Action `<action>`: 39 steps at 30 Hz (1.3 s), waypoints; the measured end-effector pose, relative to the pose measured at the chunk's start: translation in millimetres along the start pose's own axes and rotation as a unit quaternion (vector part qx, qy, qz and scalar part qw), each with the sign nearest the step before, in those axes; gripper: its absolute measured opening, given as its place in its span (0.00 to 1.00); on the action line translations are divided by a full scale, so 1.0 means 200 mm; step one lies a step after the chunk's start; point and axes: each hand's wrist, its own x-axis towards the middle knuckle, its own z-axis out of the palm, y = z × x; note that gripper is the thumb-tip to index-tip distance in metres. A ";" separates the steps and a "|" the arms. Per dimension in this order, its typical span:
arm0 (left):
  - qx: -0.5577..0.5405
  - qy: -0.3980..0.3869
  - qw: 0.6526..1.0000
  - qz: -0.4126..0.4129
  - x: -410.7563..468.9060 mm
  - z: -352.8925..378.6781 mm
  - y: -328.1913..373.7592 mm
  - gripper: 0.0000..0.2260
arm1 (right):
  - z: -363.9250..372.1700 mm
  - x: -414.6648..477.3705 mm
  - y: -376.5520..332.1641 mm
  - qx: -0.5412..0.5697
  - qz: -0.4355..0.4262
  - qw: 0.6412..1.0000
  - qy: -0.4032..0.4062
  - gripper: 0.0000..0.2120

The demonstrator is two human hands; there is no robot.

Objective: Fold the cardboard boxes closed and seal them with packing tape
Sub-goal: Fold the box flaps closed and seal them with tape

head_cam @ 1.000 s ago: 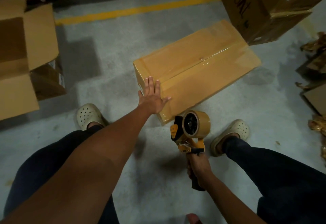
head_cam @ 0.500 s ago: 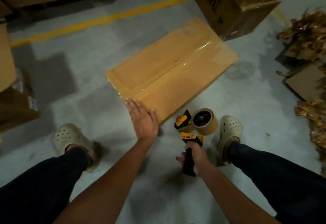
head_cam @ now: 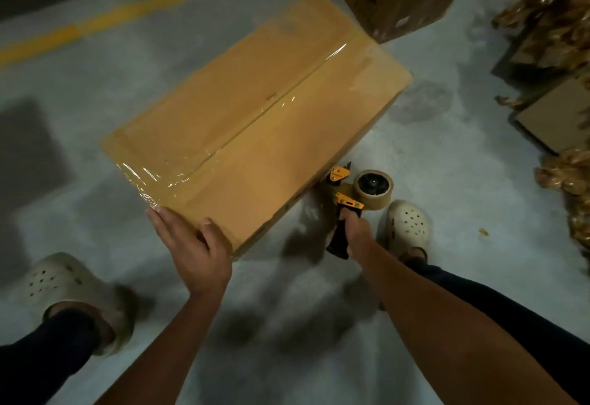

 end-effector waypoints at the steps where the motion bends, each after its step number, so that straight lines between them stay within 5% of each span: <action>1: -0.001 -0.002 1.000 -0.001 0.00 0.00 0.00 0.32 | 0.01 0.01 0.00 -0.007 0.008 1.000 0.006 0.08; 8: -0.011 -0.029 0.999 -0.026 0.02 -0.04 0.03 0.35 | 0.06 0.00 -0.04 -0.045 -0.046 0.997 0.031 0.09; 11: -0.051 -0.040 0.996 -0.059 0.01 -0.06 0.05 0.36 | 0.18 -0.28 -0.20 -0.037 -0.159 0.974 0.159 0.19; 13: -0.075 -0.047 0.993 -0.073 0.02 -0.06 0.06 0.35 | 0.33 -0.54 -0.25 -0.061 -0.345 0.906 0.239 0.20; 16: -0.083 -0.061 0.990 -0.092 0.04 -0.08 0.09 0.33 | 0.61 -0.85 -0.15 -0.175 -0.554 0.806 0.111 0.12; 20: -0.073 -0.060 0.990 -0.104 0.16 -0.12 0.05 0.32 | 0.86 -0.92 0.04 -0.351 -0.619 0.703 -0.022 0.07; 27: -0.204 -0.102 0.956 -0.185 0.63 -0.08 -0.10 0.31 | 0.85 -0.88 0.07 -0.610 -0.662 0.433 -0.051 0.32; 30: -0.185 -0.100 0.955 -0.210 0.91 -0.10 -0.10 0.30 | 0.86 -0.88 0.08 -0.662 -0.638 0.391 -0.038 0.34; 35: -0.158 -0.074 0.978 -0.110 0.95 -0.11 -0.11 0.26 | 0.84 -0.89 0.19 -0.656 -0.646 0.389 -0.023 0.29; 39: -0.143 -0.088 0.980 -0.103 0.99 -0.11 -0.15 0.20 | 0.77 -0.84 0.16 -0.652 -0.690 0.307 -0.070 0.30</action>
